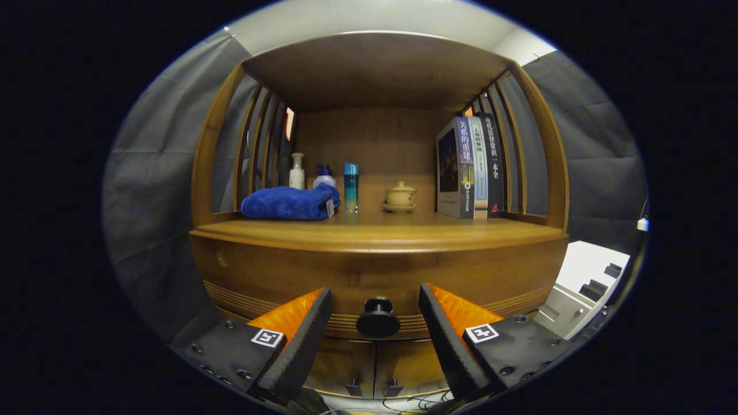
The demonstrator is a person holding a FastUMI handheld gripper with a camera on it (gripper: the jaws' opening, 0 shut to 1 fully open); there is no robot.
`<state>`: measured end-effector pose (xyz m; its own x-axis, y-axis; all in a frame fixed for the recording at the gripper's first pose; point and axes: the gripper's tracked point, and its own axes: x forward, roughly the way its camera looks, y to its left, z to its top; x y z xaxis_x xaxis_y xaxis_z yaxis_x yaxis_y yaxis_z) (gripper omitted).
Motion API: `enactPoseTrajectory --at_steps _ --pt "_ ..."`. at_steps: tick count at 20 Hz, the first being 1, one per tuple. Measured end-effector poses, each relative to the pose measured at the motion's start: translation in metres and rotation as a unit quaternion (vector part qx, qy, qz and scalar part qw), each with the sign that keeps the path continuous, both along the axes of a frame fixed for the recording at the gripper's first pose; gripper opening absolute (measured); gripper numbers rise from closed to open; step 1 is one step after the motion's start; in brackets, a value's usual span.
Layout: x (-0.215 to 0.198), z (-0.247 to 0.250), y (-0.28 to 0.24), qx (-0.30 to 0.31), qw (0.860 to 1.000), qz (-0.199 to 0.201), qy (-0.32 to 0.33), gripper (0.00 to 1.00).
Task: Pull open the drawer, take out the items inside it, and place them on the countertop above the cabinet.
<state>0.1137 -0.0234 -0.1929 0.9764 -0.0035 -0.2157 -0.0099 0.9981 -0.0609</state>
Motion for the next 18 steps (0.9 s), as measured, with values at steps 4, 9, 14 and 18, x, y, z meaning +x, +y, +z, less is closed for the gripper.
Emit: enactPoseTrajectory --at_steps 4,9,14,18 --pt "0.009 -0.021 -0.007 0.025 1.0 -0.01 0.016 0.99" --pt "0.019 -0.018 -0.013 0.019 1.0 -0.021 0.012 0.84" --pt "0.019 -0.021 -0.013 0.028 0.999 -0.015 0.029 0.44" --pt "0.011 -0.02 -0.01 0.032 0.998 -0.01 0.046 0.39"
